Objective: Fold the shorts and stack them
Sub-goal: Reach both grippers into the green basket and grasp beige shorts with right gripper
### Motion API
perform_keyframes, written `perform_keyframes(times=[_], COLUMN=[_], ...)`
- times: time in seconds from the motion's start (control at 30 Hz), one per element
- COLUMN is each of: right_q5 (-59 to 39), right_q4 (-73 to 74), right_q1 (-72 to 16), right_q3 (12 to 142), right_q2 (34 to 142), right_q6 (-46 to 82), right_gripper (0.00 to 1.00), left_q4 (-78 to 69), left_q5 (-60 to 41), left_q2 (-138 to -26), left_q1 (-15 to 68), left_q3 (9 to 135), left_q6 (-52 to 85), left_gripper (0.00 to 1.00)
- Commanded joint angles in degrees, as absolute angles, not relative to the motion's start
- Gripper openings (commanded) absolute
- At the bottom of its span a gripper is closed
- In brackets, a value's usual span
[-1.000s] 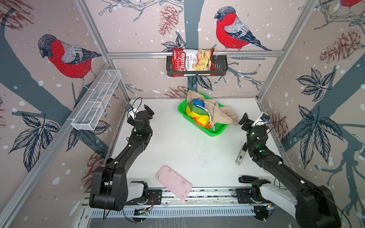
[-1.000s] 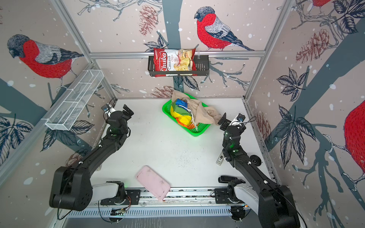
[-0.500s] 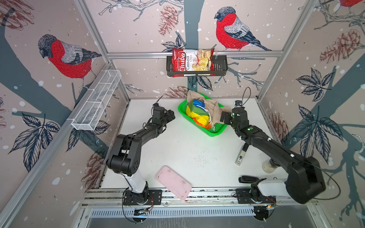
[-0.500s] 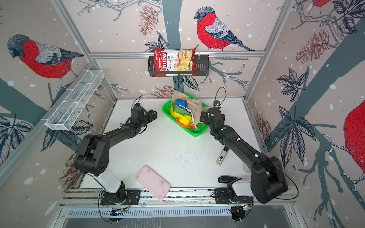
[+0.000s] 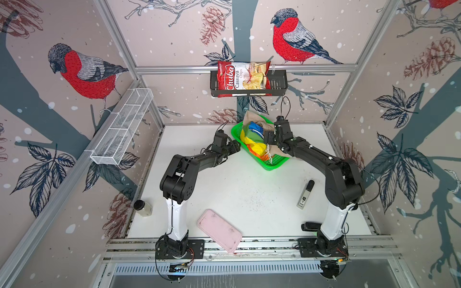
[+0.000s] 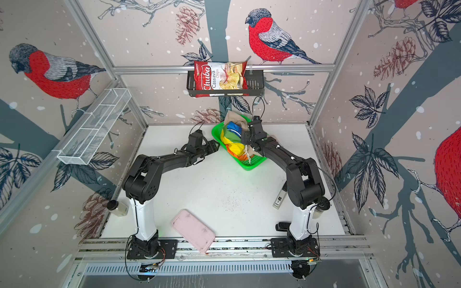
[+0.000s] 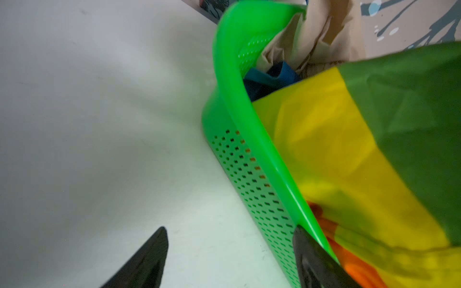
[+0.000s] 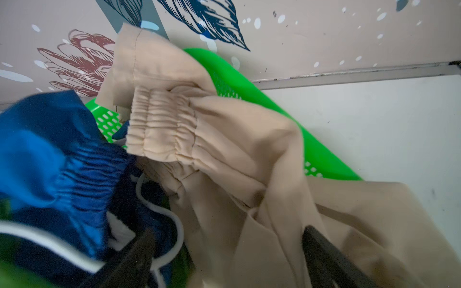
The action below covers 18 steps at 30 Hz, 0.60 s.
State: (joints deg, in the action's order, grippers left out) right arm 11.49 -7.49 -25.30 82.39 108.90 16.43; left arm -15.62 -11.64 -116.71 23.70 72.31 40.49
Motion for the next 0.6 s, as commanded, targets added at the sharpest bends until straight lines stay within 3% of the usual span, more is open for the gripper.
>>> perform_keyframes(times=[0.0, 0.07, 0.17, 0.57], right_q5=[8.4, 8.0, 7.6, 14.1], right_q4=[-7.9, -7.4, -8.4, -17.0], right_q1=[-24.8, -23.8, -22.4, -19.8], right_q3=[84.9, 84.7, 85.4, 94.2], right_q2=[110.6, 109.5, 106.6, 87.5], right_q6=[17.1, 18.2, 19.2, 19.3], right_gripper=[0.62, 0.33, 0.01, 0.0], left_q4=[-15.8, -14.9, -14.6, -10.9], left_q5=[-14.1, -14.0, -14.0, -16.6], left_q2=[-119.1, -120.5, -121.6, -129.1], left_q1=[25.5, 27.0, 28.7, 32.7], left_q3=[75.5, 77.4, 78.9, 90.2], left_q6=[41.1, 41.0, 40.8, 41.5], left_gripper=[0.77, 0.76, 0.76, 0.76])
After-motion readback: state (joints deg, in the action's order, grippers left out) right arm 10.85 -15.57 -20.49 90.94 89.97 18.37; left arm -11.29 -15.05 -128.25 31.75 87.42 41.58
